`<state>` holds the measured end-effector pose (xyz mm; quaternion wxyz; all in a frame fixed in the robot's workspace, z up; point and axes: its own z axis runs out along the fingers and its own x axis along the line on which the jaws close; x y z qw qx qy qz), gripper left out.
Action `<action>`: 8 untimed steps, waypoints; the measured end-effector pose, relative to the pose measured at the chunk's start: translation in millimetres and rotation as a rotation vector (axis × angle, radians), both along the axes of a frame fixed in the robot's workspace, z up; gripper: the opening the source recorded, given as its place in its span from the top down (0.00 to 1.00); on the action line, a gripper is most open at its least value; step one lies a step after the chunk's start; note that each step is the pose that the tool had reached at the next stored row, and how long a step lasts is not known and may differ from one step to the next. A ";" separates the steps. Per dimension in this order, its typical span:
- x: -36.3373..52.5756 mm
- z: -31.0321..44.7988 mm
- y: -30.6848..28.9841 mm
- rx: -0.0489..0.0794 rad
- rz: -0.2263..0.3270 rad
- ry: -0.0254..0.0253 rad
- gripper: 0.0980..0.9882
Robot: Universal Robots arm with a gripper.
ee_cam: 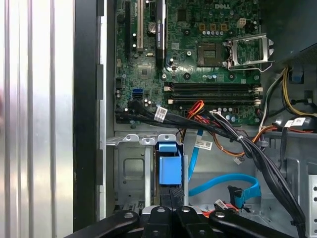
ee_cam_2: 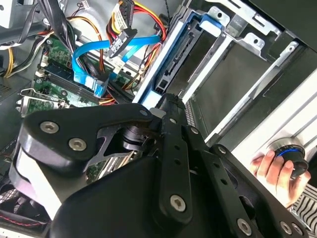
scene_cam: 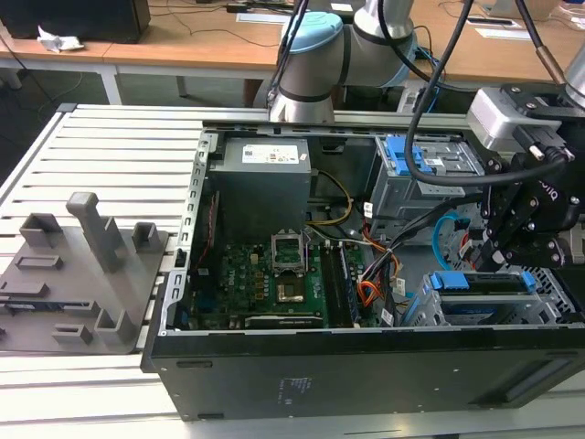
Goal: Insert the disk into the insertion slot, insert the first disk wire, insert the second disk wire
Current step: 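Insert the disk into the insertion slot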
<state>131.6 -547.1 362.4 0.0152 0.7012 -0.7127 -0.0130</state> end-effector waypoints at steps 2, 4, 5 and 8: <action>1.5 -0.9 0.0 0.000 0.000 -0.0001 0.99; 1.6 -1.0 0.0 0.000 0.000 -0.0001 0.99; 1.8 -1.1 0.0 0.000 0.000 0.0000 0.99; 2.0 -1.1 0.0 0.000 0.000 0.0000 0.99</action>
